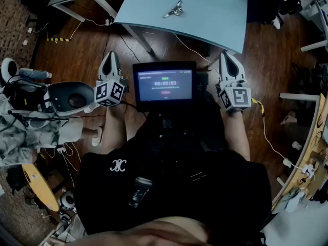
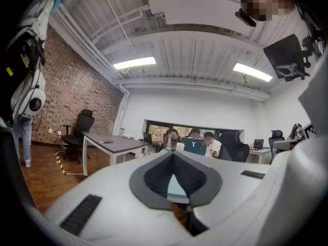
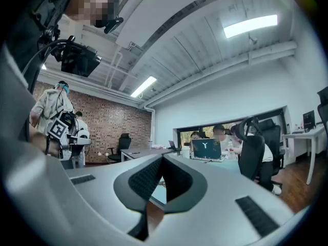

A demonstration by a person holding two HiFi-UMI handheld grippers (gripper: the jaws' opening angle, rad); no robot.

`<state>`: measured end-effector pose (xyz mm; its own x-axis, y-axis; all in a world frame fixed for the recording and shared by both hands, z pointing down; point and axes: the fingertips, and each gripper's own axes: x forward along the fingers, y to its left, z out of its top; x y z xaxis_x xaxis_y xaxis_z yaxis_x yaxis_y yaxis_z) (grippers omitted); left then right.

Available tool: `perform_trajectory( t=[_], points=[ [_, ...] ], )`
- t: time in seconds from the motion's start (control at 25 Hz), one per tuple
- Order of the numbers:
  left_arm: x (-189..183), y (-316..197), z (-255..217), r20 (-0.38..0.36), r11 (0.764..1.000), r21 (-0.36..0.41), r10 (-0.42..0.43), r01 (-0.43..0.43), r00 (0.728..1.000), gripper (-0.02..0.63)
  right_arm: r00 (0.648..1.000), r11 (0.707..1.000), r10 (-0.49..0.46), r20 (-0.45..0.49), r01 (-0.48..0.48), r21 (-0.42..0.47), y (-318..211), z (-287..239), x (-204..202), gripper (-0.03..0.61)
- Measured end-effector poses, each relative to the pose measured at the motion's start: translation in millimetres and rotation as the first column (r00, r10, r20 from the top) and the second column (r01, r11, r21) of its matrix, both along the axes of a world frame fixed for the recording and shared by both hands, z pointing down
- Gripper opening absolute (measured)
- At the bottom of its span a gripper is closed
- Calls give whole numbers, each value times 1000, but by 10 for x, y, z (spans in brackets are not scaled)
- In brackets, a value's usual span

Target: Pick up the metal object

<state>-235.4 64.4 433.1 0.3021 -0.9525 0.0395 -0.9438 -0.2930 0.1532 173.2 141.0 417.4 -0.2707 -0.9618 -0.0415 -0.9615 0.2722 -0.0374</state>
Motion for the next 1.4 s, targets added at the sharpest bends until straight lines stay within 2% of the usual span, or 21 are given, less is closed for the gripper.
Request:
perform_trajectory(
  t=[0.16,0.36,0.52,0.64,0.72,0.84,1.04,1.4],
  points=[
    [-60,-253,36,15,1000,7,-9,9,1000,14,1000,1000,-8,5,8,-6,-264,112,-51,-6],
    [46,-388,-48,49,1000,25,-19,18,999,14,999,1000,-29,21,29,8,-501,109,44,-6],
    [101,-1274,90,117,1000,25,8,-11,993,14,998,998,-60,29,60,12,-1473,159,-39,-6],
    [136,-1962,95,78,1000,13,-9,8,997,14,996,996,-84,27,85,-7,-2174,223,-45,-6],
    [264,-2215,7,51,1000,19,-7,6,999,14,995,995,-99,13,99,-16,-2414,219,20,-6],
    [567,-2453,-155,66,999,32,1,-3,998,14,993,992,-119,6,119,-33,-2598,212,222,-6],
    [738,-2907,-192,68,999,37,-7,5,998,14,989,984,-148,13,149,-97,-2989,373,261,-6],
    [619,-3148,-13,80,999,-2,41,-41,996,14,986,972,-154,64,163,-167,-3178,626,-93,-6]
  ],
)
